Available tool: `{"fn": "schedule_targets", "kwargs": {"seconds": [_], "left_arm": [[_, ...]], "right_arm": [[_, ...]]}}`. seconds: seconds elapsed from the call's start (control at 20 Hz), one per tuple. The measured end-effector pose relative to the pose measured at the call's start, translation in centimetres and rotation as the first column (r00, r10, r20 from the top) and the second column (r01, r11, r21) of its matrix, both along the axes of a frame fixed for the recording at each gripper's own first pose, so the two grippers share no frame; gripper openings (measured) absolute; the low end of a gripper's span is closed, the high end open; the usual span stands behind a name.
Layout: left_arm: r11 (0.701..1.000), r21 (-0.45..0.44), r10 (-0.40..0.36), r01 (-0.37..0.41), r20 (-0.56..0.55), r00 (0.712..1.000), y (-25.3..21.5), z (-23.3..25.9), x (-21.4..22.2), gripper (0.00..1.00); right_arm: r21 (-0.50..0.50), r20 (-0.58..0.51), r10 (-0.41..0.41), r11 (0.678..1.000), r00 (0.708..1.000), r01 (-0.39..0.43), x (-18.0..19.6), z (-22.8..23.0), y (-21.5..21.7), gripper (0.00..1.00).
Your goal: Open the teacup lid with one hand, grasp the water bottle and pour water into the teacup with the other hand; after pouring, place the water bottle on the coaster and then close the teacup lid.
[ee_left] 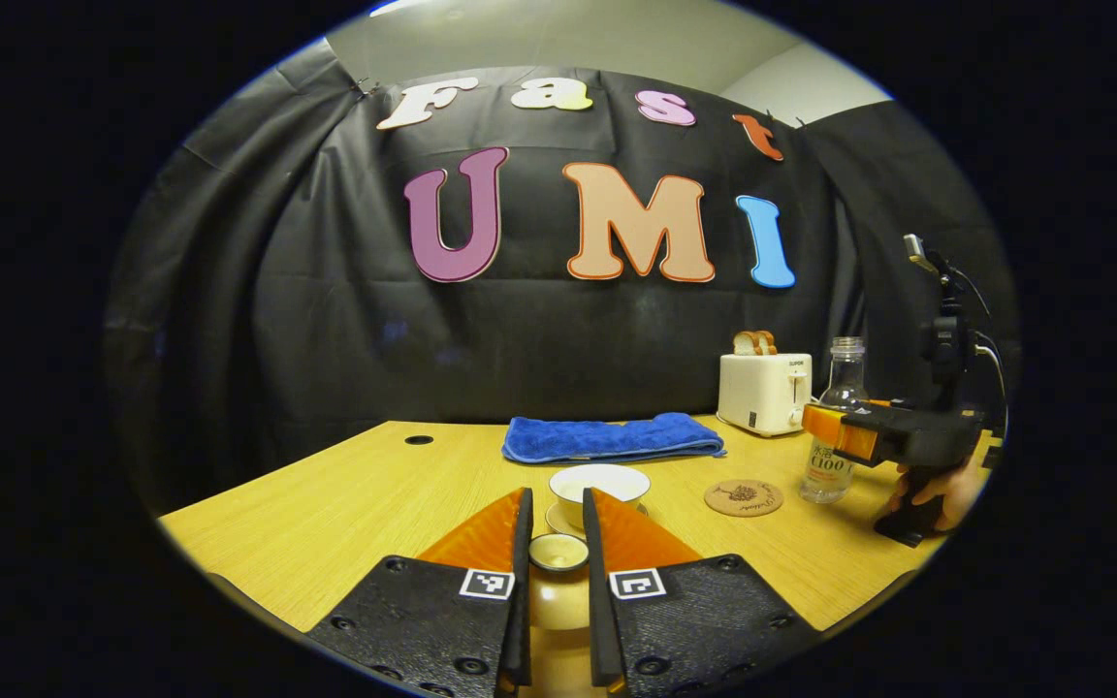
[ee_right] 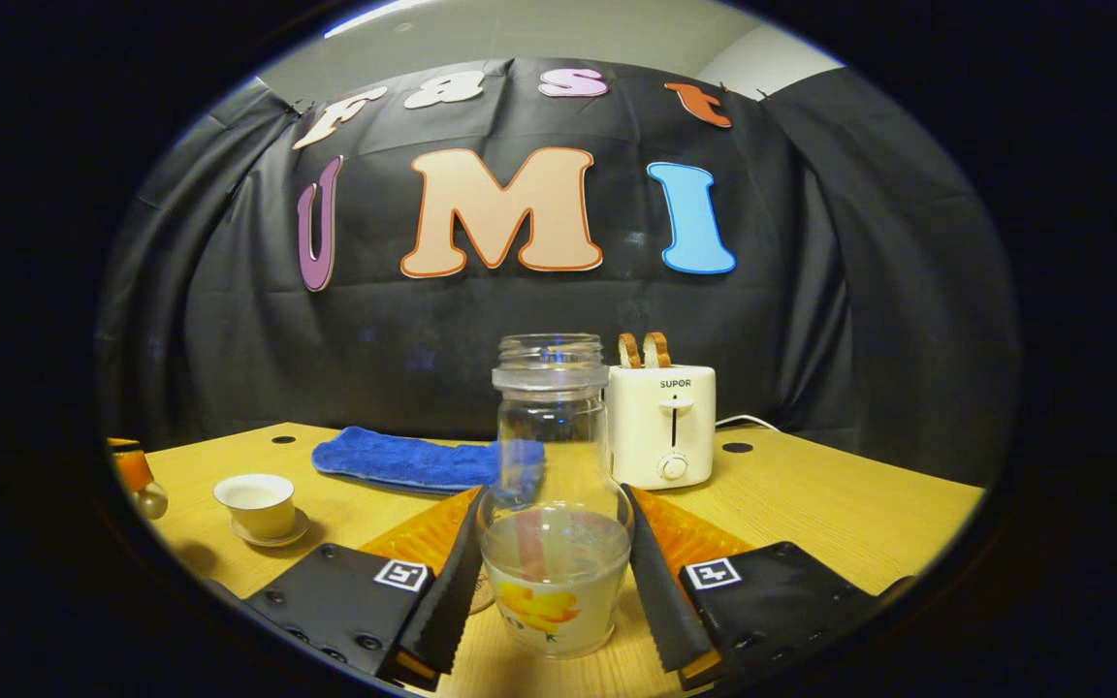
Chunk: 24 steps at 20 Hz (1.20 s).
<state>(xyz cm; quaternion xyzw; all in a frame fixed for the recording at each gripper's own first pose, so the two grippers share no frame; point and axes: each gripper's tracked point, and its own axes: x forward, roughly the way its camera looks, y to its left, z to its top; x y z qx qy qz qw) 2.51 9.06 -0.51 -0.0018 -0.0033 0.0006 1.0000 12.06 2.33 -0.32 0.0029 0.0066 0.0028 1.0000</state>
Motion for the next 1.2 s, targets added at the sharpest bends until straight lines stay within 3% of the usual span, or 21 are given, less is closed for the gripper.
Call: {"fn": "schedule_targets", "kwargs": {"seconds": [0.15, 0.3, 0.45, 0.55, 0.65, 0.7, 0.8, 0.9, 1.05, 1.2], "left_arm": [[1.0, 0.0, -0.02, 0.02, 0.001, 1.0, -0.3, 0.2, -0.1, 0.21], [1.0, 0.0, -0.029, 0.029, 0.001, 1.0, -0.3, 0.1, 0.2, 0.21], [0.999, 0.001, -0.037, 0.037, -0.001, 0.999, 0.2, 0.2, 0.1, 0.21], [1.0, 0.0, -0.029, 0.029, -0.001, 1.0, 1.3, 0.1, 0.0, 0.21], [1.0, 0.0, -0.016, 0.016, -0.001, 1.0, 2.6, 0.1, -0.1, 0.21], [1.0, -0.002, -0.015, 0.015, -0.001, 1.0, 3.3, 0.1, -0.3, 0.21], [1.0, -0.004, -0.008, 0.008, -0.001, 1.0, 4.3, 0.1, -0.4, 0.21], [1.0, -0.002, 0.003, -0.003, -0.002, 1.0, 5.6, 0.0, -0.6, 0.21], [1.0, -0.002, -0.001, 0.001, -0.002, 1.0, 5.6, 0.1, -0.7, 0.21], [1.0, -0.002, -0.004, 0.004, -0.002, 1.0, 5.6, 0.2, -0.7, 0.21]], "right_arm": [[-0.025, -0.009, 0.014, 1.0, 1.0, -0.014, 0.0, -0.1, 0.2, 0.76], [-0.177, -0.011, 0.039, 0.983, 0.999, -0.04, 0.1, 0.3, 1.5, 0.71], [-0.349, 0.011, 0.08, 0.934, 0.997, -0.071, -0.1, 1.2, 3.9, 0.68], [-0.47, 0.019, 0.1, 0.879, 0.995, -0.08, 0.4, 2.2, 5.6, 0.67], [-0.599, 0.007, 0.117, 0.796, 0.993, -0.09, 1.2, 2.6, 7.3, 0.67], [-0.676, -0.002, 0.133, 0.73, 0.991, -0.099, 1.8, 2.6, 8.6, 0.68], [-0.759, -0.028, 0.165, 0.638, 0.986, -0.128, 2.4, 2.0, 10.7, 0.68], [-0.847, -0.076, 0.194, 0.506, 0.978, -0.166, 2.7, 0.1, 13.4, 0.67], [-0.934, -0.097, 0.202, 0.321, 0.975, -0.16, 3.1, -1.7, 15.3, 0.68], [-0.974, -0.109, 0.217, 0.173, 0.97, -0.148, 3.6, -2.7, 16.8, 0.67]]}}
